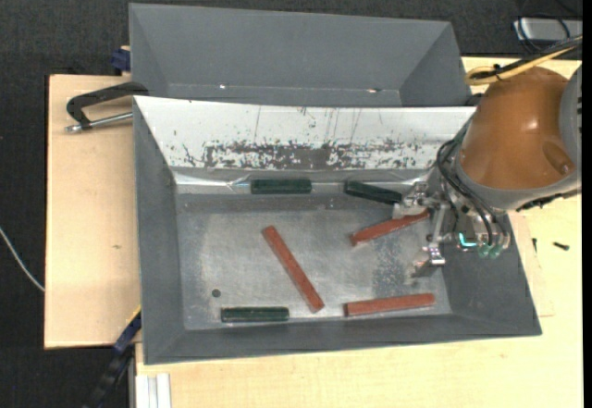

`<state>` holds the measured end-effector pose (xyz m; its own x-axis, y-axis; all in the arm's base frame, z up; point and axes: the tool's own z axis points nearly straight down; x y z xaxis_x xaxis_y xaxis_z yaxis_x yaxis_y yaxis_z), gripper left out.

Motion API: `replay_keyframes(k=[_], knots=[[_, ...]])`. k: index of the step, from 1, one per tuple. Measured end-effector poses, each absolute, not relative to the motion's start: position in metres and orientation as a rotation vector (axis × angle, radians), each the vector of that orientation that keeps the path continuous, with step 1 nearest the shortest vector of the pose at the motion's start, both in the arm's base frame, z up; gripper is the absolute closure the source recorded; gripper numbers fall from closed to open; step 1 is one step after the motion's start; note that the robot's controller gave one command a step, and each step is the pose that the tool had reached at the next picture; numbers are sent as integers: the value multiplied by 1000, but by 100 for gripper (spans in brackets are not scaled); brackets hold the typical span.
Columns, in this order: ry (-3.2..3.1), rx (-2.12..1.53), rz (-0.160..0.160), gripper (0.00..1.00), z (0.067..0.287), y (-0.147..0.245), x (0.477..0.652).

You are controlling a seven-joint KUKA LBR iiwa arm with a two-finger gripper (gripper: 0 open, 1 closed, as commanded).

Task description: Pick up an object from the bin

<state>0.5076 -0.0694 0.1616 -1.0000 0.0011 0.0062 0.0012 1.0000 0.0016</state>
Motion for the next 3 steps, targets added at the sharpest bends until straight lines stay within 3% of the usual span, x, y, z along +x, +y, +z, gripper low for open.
replay_keyframes(k=[1, 2, 3], knots=[[-3142, 0, -1, 0, 165, -69, 509], [-3145, 98, 1, 100, 77, -72, 569], [-3145, 98, 1, 100, 77, -72, 569]])
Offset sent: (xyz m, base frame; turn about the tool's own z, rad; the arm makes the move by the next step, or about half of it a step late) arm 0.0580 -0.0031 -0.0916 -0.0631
